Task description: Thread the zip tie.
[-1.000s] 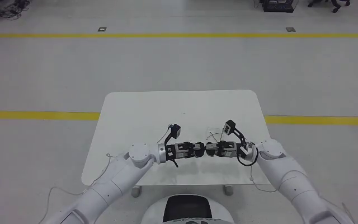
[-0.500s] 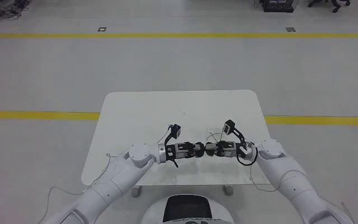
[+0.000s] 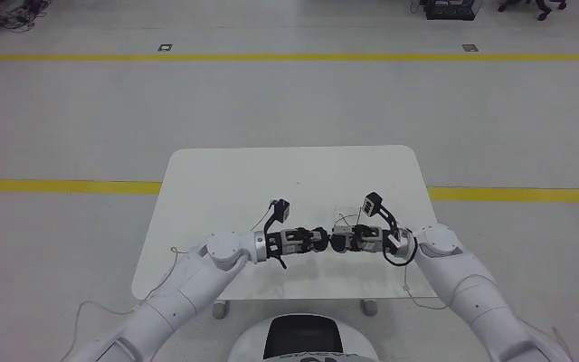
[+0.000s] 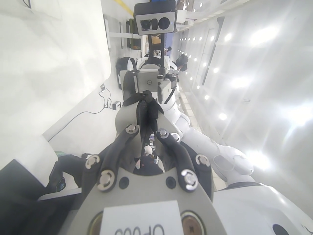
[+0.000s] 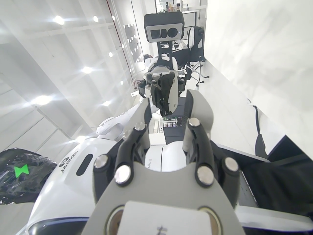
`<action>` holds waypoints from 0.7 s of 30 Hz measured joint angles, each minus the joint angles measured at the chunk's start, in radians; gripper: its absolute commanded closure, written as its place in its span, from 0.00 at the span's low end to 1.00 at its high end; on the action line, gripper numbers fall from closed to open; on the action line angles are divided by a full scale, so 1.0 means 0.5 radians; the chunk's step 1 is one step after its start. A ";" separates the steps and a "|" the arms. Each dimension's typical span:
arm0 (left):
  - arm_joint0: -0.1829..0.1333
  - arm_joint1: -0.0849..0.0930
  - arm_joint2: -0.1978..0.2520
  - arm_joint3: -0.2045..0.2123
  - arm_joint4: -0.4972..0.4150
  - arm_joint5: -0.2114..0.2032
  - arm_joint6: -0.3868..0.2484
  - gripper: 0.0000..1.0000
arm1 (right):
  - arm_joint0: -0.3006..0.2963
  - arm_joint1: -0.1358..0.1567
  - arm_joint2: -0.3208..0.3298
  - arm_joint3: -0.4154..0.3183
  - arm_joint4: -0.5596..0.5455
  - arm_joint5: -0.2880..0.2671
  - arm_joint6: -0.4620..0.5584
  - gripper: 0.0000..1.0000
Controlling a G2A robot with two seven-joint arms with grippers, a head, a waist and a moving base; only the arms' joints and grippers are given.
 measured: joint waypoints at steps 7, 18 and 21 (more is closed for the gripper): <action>0.009 0.011 -0.011 -0.012 0.059 -0.053 -0.010 1.00 | -0.007 0.004 0.014 -0.001 0.005 -0.003 -0.001 0.00; 0.034 0.044 -0.046 -0.070 0.321 -0.123 0.118 1.00 | -0.007 0.003 0.014 -0.001 0.005 -0.002 -0.001 0.00; 0.068 0.070 -0.082 -0.118 0.433 -0.150 0.139 1.00 | -0.007 0.004 0.014 -0.001 0.005 -0.002 -0.001 0.00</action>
